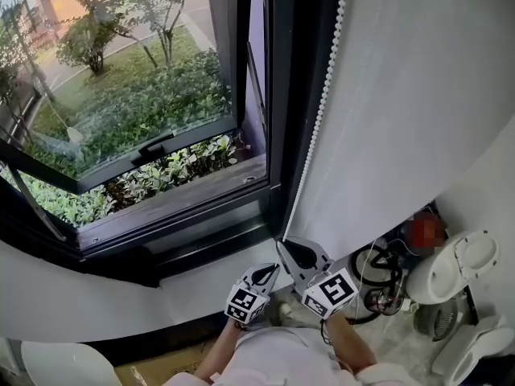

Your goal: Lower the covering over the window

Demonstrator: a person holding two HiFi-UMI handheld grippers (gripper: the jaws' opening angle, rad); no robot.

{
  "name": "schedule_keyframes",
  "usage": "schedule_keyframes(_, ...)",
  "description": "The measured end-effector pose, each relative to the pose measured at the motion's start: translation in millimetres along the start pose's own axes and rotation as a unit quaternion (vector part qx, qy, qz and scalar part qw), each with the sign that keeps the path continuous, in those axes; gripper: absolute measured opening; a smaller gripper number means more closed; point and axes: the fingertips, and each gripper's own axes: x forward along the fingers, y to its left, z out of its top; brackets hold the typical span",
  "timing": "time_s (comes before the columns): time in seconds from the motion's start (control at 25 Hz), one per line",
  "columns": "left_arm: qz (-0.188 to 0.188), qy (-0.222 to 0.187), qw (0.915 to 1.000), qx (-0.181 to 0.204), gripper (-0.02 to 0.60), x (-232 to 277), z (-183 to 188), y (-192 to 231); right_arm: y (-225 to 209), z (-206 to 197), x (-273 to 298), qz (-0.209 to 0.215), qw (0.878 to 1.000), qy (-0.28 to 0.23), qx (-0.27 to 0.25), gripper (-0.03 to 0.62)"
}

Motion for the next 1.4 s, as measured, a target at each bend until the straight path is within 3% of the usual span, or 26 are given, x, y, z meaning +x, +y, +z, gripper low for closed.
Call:
schedule_keyframes(0.4,-0.008,0.037,0.9993,-0.009,0.014,6,-43,1,-9,-46,3,-0.009,0.999,0.030,0.011,-0.002)
schedule_keyframes(0.6,-0.004,0.038,0.9993,-0.002,0.015,-2,-38,1,-13,-62,5,-0.011,0.999,0.036,0.021,-0.002)
schedule_keyframes(0.8,0.001,0.005,0.9998,0.020,0.017,-20,6,3,-17,-78,7,-0.016,0.998,0.049,0.030,-0.002)
schedule_keyframes(1.0,0.020,-0.052,0.9975,0.043,0.043,-45,64,9,-19,-84,5,-0.021,0.998,0.050,0.037,-0.002)
schedule_keyframes(1.2,0.026,-0.142,0.9868,0.074,0.087,-65,135,7,-20,-84,4,-0.026,0.998,0.051,0.031,-0.002)
schedule_keyframes(1.4,0.004,-0.191,0.9759,0.105,0.091,-70,194,-2,-14,-83,3,-0.030,0.998,0.050,0.030,-0.002)
